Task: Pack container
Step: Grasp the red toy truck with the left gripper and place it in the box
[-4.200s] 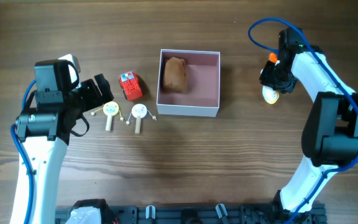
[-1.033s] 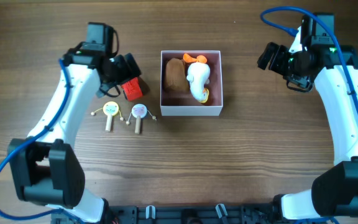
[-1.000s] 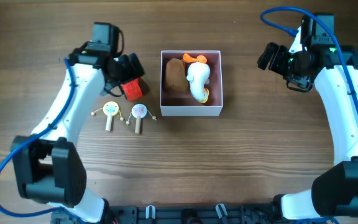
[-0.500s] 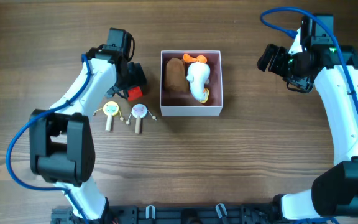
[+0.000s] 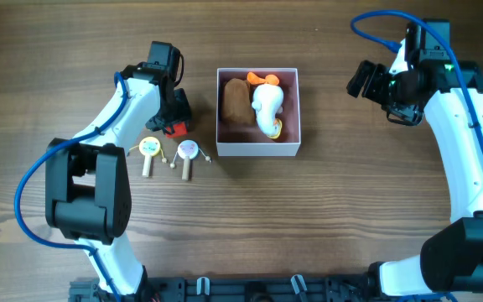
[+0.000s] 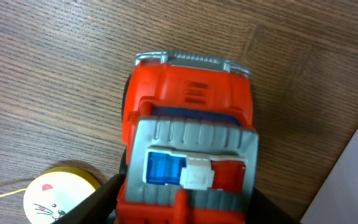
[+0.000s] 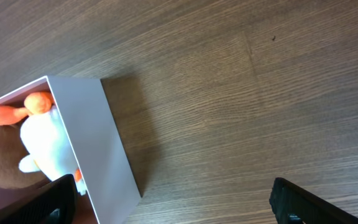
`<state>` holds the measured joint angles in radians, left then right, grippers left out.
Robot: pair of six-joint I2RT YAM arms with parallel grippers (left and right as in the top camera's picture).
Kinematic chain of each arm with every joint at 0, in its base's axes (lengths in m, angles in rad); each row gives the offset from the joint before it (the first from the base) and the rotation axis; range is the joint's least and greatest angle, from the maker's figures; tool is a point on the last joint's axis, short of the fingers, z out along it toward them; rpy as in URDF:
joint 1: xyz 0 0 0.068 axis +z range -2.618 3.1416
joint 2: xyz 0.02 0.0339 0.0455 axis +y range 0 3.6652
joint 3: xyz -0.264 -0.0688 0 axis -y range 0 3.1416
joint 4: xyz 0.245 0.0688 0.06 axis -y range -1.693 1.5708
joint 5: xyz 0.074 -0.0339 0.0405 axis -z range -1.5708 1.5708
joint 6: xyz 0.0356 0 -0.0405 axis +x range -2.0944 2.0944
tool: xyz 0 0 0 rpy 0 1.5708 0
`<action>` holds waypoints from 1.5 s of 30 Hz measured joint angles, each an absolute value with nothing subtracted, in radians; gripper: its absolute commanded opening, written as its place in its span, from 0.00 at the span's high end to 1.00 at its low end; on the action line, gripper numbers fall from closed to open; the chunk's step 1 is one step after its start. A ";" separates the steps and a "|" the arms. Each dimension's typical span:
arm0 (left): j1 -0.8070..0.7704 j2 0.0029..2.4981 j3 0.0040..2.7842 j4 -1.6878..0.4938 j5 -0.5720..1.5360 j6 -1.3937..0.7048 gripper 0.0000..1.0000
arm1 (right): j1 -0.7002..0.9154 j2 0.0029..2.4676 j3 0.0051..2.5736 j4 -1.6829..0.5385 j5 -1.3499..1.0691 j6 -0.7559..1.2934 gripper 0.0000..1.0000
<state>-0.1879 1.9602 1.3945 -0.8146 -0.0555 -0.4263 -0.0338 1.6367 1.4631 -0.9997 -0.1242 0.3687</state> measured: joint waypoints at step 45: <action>-0.607 1.811 1.406 -0.685 0.125 0.721 0.96 | -0.034 1.637 1.463 -1.011 -0.125 0.369 0.04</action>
<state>-0.6071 1.8111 1.4055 -0.6849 0.1253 0.7212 -0.0338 1.6367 1.4631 -1.0107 -0.1246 0.3687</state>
